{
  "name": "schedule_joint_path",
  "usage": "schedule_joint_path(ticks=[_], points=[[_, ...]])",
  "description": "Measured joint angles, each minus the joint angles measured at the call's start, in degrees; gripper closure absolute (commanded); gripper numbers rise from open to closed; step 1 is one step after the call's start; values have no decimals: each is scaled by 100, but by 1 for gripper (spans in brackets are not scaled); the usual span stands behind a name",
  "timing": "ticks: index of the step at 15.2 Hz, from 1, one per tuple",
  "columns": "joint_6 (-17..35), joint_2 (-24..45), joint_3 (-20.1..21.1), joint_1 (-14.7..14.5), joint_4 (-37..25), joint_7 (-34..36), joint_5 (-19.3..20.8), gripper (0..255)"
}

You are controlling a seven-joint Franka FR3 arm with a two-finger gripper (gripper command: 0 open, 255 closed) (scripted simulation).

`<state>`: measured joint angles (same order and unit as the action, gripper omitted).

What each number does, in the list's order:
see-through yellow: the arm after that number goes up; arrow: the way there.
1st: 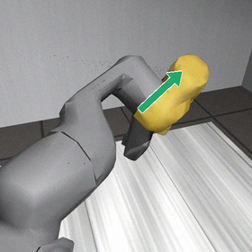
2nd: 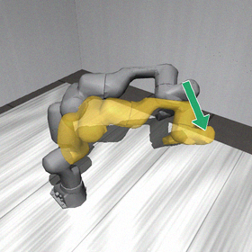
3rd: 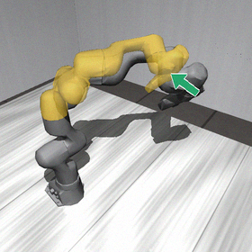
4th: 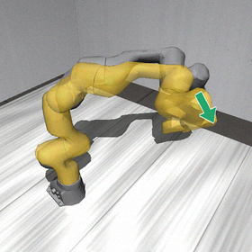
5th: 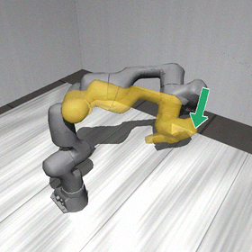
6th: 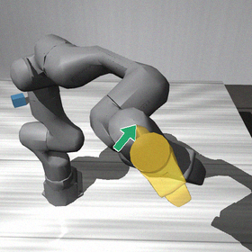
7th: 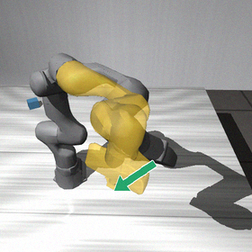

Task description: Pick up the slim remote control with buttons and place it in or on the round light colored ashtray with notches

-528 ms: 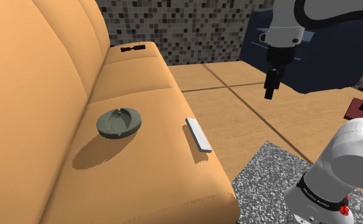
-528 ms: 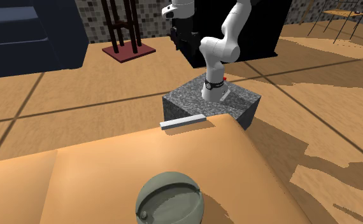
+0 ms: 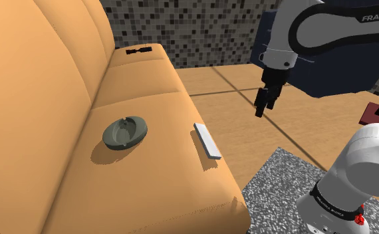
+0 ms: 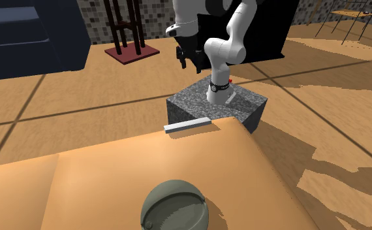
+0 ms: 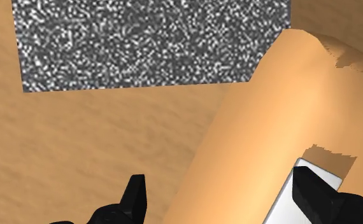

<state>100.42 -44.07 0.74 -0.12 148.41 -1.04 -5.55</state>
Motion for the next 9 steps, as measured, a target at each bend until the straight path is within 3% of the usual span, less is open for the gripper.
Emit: schedule_joint_path(ticks=[9], points=[[2479,1205,220,-340,546,596,-1350,0]])
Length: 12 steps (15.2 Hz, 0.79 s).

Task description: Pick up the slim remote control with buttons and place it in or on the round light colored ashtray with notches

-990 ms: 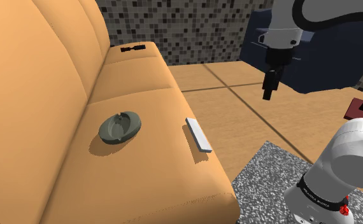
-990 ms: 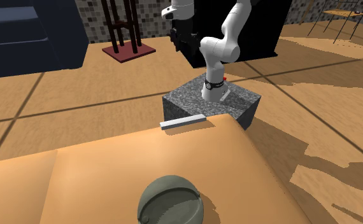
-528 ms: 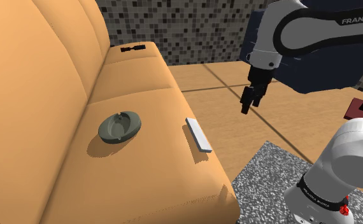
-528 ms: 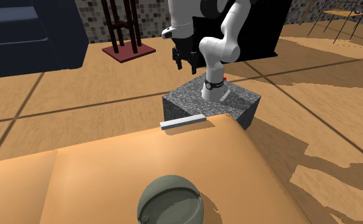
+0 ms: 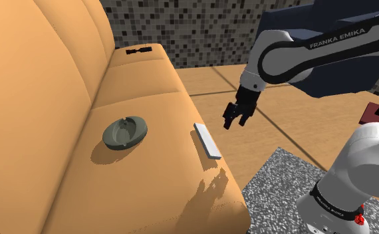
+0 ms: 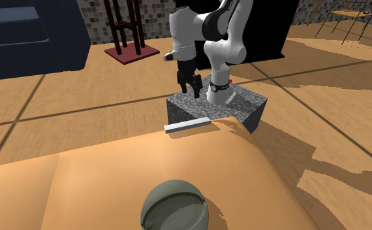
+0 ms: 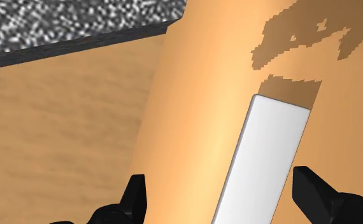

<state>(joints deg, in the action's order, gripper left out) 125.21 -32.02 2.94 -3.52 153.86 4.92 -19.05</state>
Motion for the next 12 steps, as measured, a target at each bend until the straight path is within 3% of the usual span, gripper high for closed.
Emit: schedule_joint_path(ticks=[7,12], points=[[1842,1353,-33,-514,-134,-184,-1401,0],[2373,1871,1,-727,-213,-391,-1868,0]])
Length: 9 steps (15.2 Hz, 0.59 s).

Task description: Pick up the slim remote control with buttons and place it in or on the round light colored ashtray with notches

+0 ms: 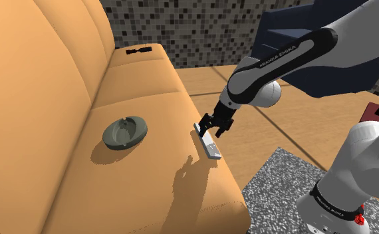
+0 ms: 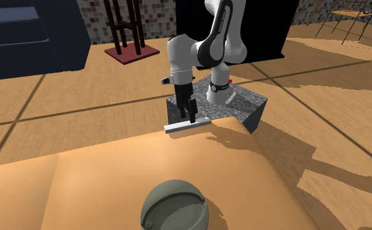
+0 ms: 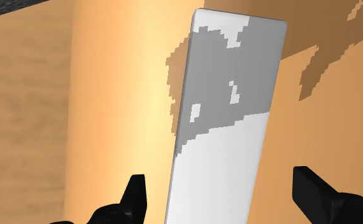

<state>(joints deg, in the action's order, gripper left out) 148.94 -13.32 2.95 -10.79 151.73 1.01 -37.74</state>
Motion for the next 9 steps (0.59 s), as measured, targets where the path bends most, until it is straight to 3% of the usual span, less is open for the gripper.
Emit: schedule_joint_path(ticks=[4,9], points=[[267,286,27,-116,-27,-167,-254,0],[304,318,28,-130,-23,-197,-292,0]])
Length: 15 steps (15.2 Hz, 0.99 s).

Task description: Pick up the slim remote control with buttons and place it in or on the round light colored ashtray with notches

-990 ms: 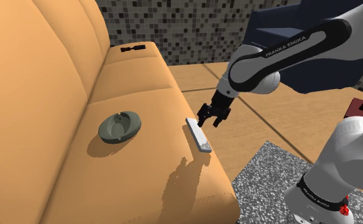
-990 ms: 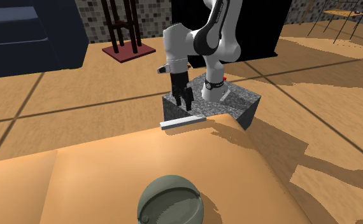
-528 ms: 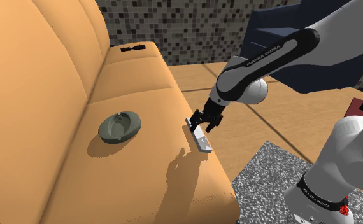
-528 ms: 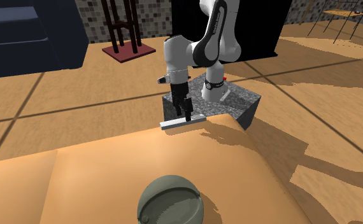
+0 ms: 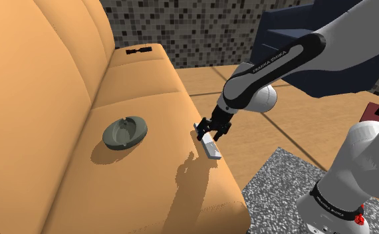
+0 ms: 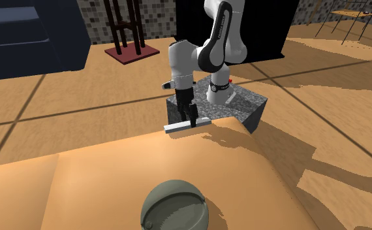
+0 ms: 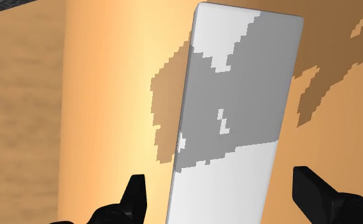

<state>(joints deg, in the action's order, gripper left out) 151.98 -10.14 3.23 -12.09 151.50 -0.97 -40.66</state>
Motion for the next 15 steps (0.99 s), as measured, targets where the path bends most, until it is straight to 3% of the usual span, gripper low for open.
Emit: schedule_joint_path(ticks=[1,11,15], points=[[1,1,0,0,0,0,-1,255],[2,-3,-2,1,0,3,-4,255],[-237,-238,22,80,-26,255,256,255]])
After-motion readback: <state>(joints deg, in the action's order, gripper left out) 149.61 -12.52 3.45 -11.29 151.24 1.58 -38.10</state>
